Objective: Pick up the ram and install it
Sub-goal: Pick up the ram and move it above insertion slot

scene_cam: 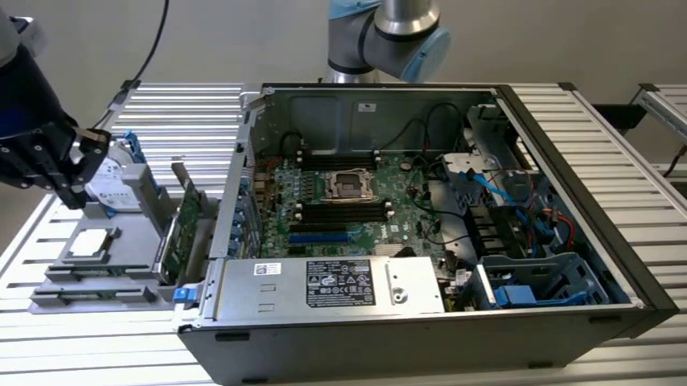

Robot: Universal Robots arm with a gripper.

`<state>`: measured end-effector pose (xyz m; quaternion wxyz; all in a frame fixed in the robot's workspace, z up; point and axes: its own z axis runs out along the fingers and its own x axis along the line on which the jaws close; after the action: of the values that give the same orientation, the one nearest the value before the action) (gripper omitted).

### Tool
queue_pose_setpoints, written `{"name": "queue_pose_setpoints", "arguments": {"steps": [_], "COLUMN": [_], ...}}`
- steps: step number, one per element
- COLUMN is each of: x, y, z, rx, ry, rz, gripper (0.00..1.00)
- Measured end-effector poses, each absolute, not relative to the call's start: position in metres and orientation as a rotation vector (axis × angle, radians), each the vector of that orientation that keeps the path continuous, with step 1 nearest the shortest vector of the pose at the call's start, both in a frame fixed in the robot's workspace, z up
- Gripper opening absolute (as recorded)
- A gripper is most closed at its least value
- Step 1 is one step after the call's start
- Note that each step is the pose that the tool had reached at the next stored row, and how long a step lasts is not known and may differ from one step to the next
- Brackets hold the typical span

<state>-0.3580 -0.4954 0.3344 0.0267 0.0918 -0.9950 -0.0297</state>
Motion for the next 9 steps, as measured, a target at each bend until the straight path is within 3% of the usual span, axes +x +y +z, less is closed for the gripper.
{"name": "queue_pose_setpoints", "arguments": {"steps": [9], "x": [-0.358], "y": [-0.4954], "z": [0.327], "rx": [0.533], "ry": [-3.036], "rz": [-0.085], "gripper": [0.11]}}
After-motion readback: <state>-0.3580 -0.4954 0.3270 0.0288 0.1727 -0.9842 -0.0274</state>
